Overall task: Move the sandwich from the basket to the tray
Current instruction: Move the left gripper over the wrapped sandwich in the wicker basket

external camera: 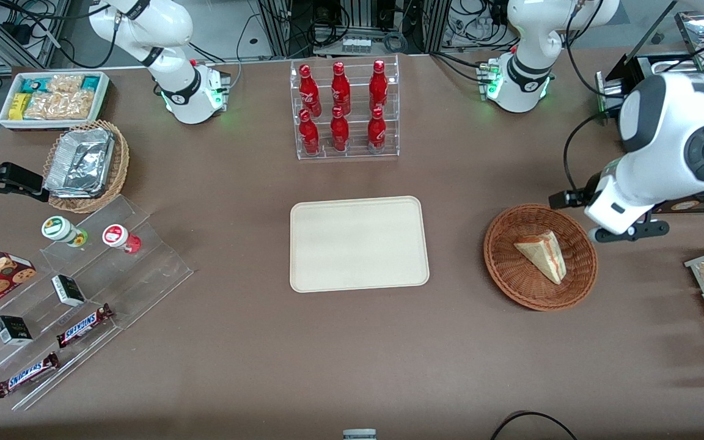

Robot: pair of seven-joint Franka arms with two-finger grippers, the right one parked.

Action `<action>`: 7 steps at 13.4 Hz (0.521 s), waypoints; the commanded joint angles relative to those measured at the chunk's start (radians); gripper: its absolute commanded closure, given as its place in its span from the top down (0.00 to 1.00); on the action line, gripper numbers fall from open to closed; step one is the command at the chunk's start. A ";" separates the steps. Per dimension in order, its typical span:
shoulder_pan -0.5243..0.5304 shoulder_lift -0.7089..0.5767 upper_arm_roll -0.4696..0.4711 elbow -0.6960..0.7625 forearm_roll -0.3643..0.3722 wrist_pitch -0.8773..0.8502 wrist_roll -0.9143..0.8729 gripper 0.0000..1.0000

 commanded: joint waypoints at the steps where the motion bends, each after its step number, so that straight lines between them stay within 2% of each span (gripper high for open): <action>1: 0.012 0.004 0.000 -0.068 0.014 0.102 -0.113 1.00; 7: 0.012 0.048 0.004 -0.200 0.014 0.368 -0.490 1.00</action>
